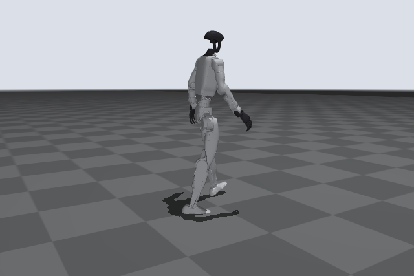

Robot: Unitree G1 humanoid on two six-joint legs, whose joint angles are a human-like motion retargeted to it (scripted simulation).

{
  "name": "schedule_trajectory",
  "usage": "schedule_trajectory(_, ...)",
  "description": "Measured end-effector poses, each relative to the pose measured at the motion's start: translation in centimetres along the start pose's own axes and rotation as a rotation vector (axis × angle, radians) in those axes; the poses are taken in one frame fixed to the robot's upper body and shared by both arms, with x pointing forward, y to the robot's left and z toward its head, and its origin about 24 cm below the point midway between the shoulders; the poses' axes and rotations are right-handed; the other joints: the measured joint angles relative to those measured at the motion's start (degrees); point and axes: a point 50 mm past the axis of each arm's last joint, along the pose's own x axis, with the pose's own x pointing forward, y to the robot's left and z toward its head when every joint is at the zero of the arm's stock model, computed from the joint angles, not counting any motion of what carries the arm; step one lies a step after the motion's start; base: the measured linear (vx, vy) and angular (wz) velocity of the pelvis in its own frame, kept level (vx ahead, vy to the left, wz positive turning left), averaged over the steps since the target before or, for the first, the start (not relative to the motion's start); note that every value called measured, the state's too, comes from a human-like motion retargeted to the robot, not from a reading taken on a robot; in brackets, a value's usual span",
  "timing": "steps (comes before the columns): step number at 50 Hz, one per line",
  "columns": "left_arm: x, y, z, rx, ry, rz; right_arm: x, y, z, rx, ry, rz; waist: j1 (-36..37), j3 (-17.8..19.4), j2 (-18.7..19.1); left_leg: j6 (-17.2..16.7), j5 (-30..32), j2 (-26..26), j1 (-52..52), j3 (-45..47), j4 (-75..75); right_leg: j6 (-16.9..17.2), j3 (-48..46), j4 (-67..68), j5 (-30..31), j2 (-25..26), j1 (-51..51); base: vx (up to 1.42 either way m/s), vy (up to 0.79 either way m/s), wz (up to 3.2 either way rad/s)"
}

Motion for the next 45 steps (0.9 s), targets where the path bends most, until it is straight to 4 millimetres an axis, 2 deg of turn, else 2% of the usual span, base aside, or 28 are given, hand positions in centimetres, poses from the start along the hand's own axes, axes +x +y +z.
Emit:
schedule_trajectory(3,0.3,0.4,0.9,-0.042,-0.023,0.027,-0.6,1.3,-2.1,-0.021,0.086,0.031,2.0,-0.6,-1.6,0.0,2.4,0.8,1.4,0.2,0.0,0.0,0.9,0.5,-1.3,-0.3,2.4,0.54,0.18,-0.31)
schedule_trajectory(5,0.6,0.5,1.7,-0.041,-0.033,0.052,-1.1,2.3,-3.7,-0.046,0.165,0.054,3.2,-0.7,-3.1,1.3,5.2,0.4,3.0,1.0,0.0,-0.3,1.4,2.0,-1.7,-1.4,3.2,0.52,0.23,-0.4)
schedule_trajectory(8,1.2,0.2,3.5,-0.018,-0.053,0.092,-1.6,3.5,-5.5,-0.099,0.271,0.101,3.7,-0.4,-5.0,3.0,8.1,0.1,4.7,1.4,0.0,-2.8,1.8,6.4,-0.4,-2.3,2.4,0.43,0.25,-0.19)
schedule_trajectory(11,1.6,-0.9,5.9,-0.012,-0.099,0.11,-1.9,4.0,-6.0,-0.148,0.308,0.139,2.8,0.9,-5.8,4.0,8.0,0.2,5.6,0.6,0.6,-5.8,1.7,14.2,3.4,-2.8,-0.8,0.34,0.25,0.09)
schedule_trajectory(14,1.6,-2.7,9.7,-0.044,-0.192,0.097,-1.4,3.3,-5.0,-0.164,0.249,0.13,1.2,2.9,-5.8,4.6,7.3,0.7,4.8,-0.8,1.2,-7.9,1.3,25.1,7.7,-2.7,-7.4,0.22,0.23,0.28)
schedule_trajectory(17,1.1,-4.7,14.7,-0.091,-0.327,0.054,-0.4,1.9,-2.3,-0.141,0.117,0.069,-0.8,5.6,-5.8,4.4,7.4,1.0,3.0,-2.1,0.3,-8.2,-0.6,34.7,9.3,-2.7,-15.8,0.13,0.18,0.37)
schedule_trajectory(20,-0.1,-6.2,20.0,-0.099,-0.475,0.007,0.4,0.5,1.3,-0.099,-0.037,-0.009,-3.1,9.1,-5.9,3.2,7.5,1.1,0.2,-3.6,0.0,-7.5,-4.6,37.2,7.8,-2.9,-22.9,0.05,0.12,0.48)
schedule_trajectory(22,-1.1,-7.0,23.2,-0.083,-0.565,-0.01,0.7,-0.3,3.9,-0.076,-0.136,-0.045,-4.6,11.5,-6.0,2.0,7.7,1.0,-2.3,-4.7,0.0,-6.9,-8.1,33.4,7.0,-2.9,-26.5,0.0,0.09,0.53)
schedule_trajectory(25,-2.8,-7.9,27.6,-0.075,-0.679,-0.017,1.0,-1.1,8.0,-0.055,-0.277,-0.074,-6.9,14.8,-6.5,0.2,8.2,0.0,-6.8,-6.3,0.0,-5.4,-12.8,20.8,8.0,-2.2,-30.7,-0.03,0.06,0.62)
schedule_trajectory(29,-5.5,-8.5,33.2,-0.081,-0.808,-0.022,1.0,-2.5,14.1,-0.033,-0.468,-0.118,-11.1,19.4,-9.3,0.0,9.5,-5.6,-13.8,-8.2,0.0,-0.4,-12.7,0.8,15.6,-2.7,-34.9,-0.09,0.04,0.93)
schedule_trajectory(32,-8.0,-8.3,37.4,-0.053,-0.911,-0.011,0.2,-3.8,18.9,0.003,-0.624,-0.172,-12.1,22.4,-10.3,0.0,11.6,-6.8,-20.2,-9.1,0.0,0.0,-10.9,-7.5,21.9,-1.0,-39.3,-0.15,-0.17,0.55)
schedule_trajectory(37,-12.0,-7.6,42.4,-0.071,-1.037,0.011,-2.6,-5.5,24.5,0.075,-0.872,-0.27,-12.2,23.3,-9.7,0.0,14.6,-5.2,-31.3,-10.8,0.0,0.0,-12.1,-11.0,27.2,1.2,-48.2,-0.04,-0.21,0.17)
schedule_trajectory(41,-15.0,-5.9,45.6,-0.147,-1.113,0.032,-5.4,-6.7,27.6,0.114,-1.056,-0.336,-13.3,23.3,-9.4,0.0,17.0,-3.6,-40.1,-11.8,0.0,0.0,-13.3,-12.1,29.5,3.1,-56.4,-0.02,-0.22,0.05)
schedule_trajectory(45,-17.4,-2.6,48.2,-0.173,-1.188,0.113,-7.8,-6.9,29.7,0.158,-1.195,-0.358,-16.2,23.3,-10.2,0.0,18.6,-2.6,-48.0,-12.3,0.0,0.0,-13.3,-12.1,30.4,4.2,-64.4,0.02,-0.13,0.03)
